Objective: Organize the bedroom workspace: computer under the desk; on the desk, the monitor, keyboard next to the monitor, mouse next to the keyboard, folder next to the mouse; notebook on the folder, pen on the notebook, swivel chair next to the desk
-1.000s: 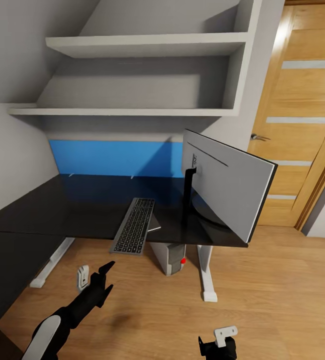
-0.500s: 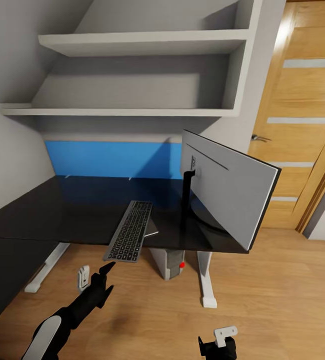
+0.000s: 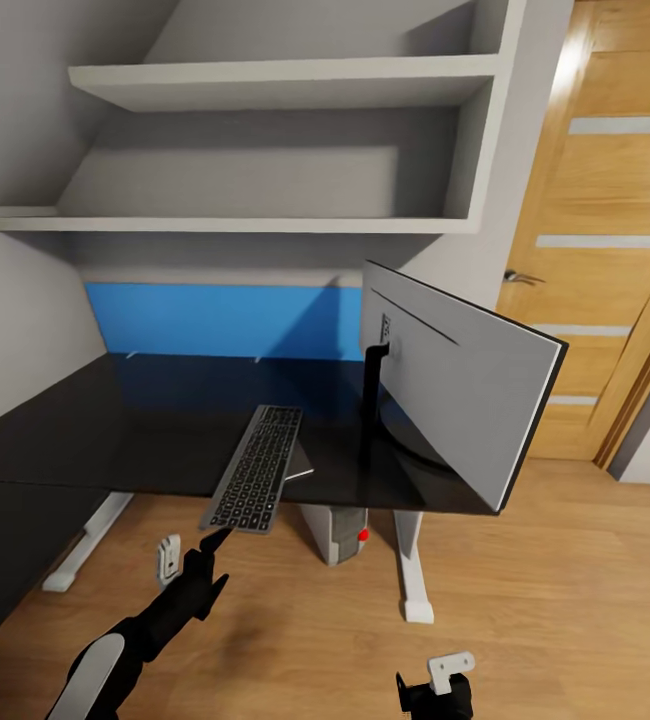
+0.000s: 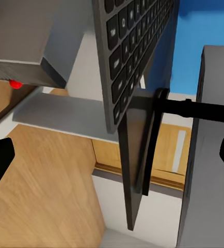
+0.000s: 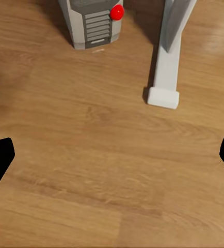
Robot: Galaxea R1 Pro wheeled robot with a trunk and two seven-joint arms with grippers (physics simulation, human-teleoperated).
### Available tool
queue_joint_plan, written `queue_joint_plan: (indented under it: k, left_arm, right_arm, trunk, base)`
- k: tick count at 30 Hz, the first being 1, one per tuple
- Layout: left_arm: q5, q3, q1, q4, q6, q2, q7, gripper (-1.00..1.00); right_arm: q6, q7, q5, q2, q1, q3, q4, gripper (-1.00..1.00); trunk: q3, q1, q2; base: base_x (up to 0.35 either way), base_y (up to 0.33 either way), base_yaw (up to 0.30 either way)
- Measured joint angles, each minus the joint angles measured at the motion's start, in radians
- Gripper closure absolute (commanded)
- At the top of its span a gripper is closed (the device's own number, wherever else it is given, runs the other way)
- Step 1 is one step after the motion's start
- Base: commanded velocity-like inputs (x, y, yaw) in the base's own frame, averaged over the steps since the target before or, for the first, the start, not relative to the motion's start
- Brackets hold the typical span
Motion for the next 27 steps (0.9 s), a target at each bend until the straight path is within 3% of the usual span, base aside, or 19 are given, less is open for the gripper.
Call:
queue_joint_plan:
  k: [9,27]
  left_arm:
    - [0.000,-0.001,0.000,0.005,0.000,0.000,0.000,-1.00]
    - [0.000,-0.001,0.000,0.005,0.000,-0.001,0.000,-1.00]
  right_arm:
    - [0.000,0.000,0.000,0.000,0.000,0.000,0.000,-1.00]
    - [0.000,0.000,0.000,0.000,0.000,0.000,0.001,-1.00]
  trunk:
    - [0.000,0.000,0.000]
    - [0.000,0.000,0.000]
  base:
    - [0.163,-0.065,0.000]
    - [0.014,-0.006,0.000]
